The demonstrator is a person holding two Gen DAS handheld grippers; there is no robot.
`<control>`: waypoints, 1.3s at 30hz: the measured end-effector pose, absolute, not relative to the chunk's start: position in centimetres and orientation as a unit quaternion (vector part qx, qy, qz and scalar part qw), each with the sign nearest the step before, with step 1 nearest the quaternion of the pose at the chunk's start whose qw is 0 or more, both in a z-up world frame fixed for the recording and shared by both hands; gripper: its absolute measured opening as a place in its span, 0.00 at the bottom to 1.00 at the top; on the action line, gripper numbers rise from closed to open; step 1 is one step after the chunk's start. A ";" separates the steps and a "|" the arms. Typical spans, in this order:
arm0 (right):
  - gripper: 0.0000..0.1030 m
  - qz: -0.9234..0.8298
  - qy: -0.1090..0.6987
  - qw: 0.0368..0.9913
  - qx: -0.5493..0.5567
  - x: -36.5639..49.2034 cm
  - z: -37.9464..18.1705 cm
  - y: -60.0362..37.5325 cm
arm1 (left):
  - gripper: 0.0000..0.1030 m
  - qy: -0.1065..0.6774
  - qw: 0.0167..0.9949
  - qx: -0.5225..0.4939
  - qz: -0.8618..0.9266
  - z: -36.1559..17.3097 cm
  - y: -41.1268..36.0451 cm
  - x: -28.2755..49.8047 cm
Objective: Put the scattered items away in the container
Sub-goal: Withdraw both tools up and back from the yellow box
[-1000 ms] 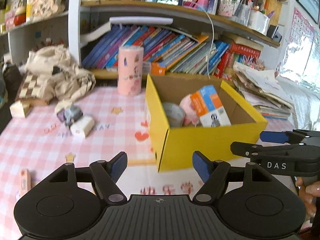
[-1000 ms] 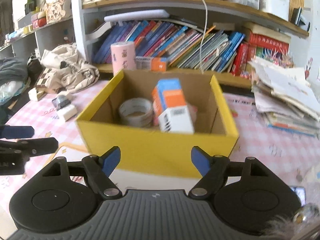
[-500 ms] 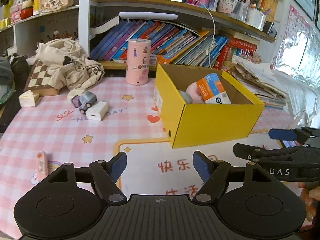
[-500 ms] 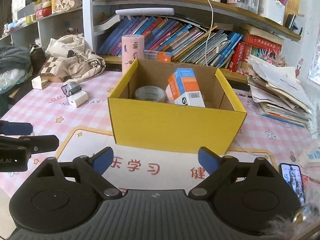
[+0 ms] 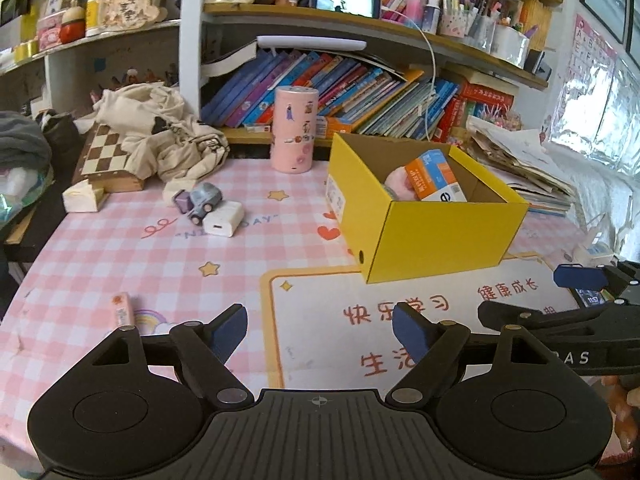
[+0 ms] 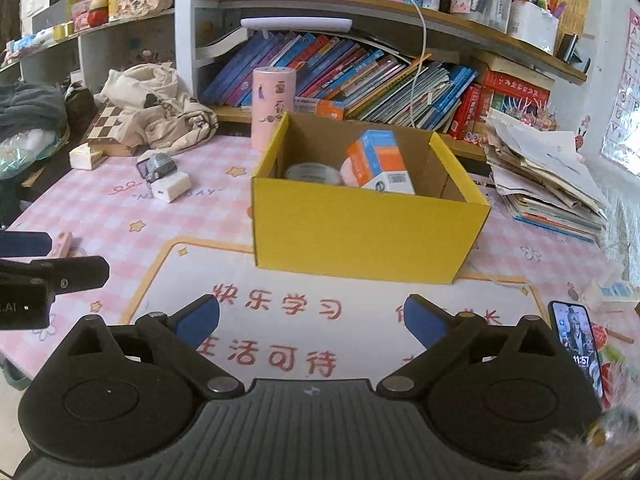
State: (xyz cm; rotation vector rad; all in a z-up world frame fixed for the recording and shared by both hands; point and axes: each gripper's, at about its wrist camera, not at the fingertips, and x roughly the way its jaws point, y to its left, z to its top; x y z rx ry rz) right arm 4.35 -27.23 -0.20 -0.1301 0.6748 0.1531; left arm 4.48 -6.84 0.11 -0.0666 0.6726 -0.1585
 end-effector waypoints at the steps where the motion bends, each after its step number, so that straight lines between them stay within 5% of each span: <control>1: 0.97 0.076 0.331 0.938 -0.066 4.1 -0.2 -26.9 | 0.80 0.328 0.941 -0.033 -0.078 0.2 -6.6 4.2; 39: 0.97 0.158 0.330 0.922 -0.123 0.3 -0.7 -15.3 | 0.80 0.333 0.940 -0.066 -0.019 -0.6 3.3 -1.3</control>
